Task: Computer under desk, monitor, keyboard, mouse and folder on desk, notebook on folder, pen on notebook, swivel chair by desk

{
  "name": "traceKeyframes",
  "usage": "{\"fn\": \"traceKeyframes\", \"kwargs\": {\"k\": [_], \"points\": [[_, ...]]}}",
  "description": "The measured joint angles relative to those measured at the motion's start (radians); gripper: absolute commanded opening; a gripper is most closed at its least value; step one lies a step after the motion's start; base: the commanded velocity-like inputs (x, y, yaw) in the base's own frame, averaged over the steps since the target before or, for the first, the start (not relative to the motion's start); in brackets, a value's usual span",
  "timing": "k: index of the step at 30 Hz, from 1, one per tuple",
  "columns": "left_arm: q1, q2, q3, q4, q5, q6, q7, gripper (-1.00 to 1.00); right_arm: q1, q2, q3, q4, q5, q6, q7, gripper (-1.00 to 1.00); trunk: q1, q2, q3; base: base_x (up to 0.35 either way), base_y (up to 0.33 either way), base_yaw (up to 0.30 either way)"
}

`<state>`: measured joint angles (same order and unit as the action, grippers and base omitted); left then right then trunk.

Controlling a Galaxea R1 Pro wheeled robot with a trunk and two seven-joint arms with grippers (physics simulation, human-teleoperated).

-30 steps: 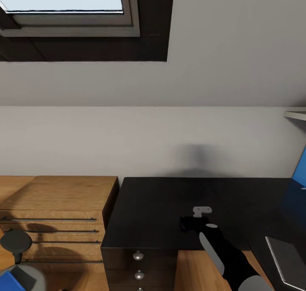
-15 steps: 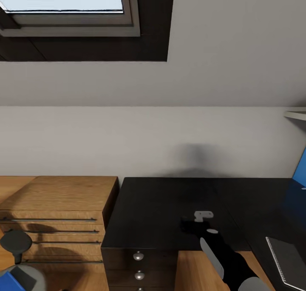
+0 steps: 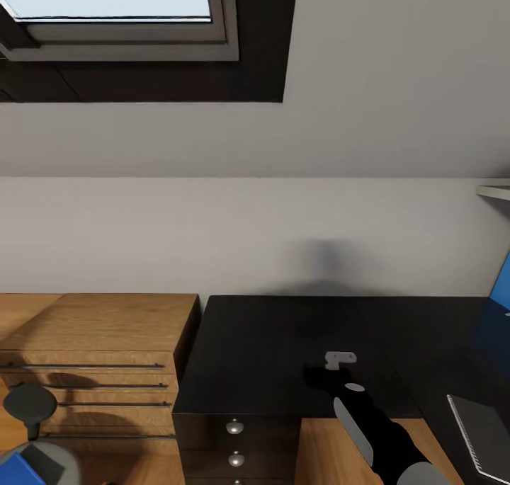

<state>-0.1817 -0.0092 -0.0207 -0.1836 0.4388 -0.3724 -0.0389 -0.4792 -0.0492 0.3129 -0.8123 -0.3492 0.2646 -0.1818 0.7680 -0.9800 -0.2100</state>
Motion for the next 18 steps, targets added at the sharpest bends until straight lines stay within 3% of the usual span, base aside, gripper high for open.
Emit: {"fn": "traceKeyframes", "kwargs": {"k": [11,18], "points": [[0.000,0.000,0.000,0.000,0.000,0.000,0.000,1.00,0.000,0.000,0.000,0.012,-0.001,-0.001,-0.001,1.00,0.000,0.000,0.000,0.015,0.002,0.000],[0.000,0.000,0.000,0.000,0.000,0.000,0.000,1.00,0.000,0.000,0.000,0.013,-0.001,-0.001,-0.002,1.00,0.000,0.000,0.000,0.177,0.000,0.000]]}}
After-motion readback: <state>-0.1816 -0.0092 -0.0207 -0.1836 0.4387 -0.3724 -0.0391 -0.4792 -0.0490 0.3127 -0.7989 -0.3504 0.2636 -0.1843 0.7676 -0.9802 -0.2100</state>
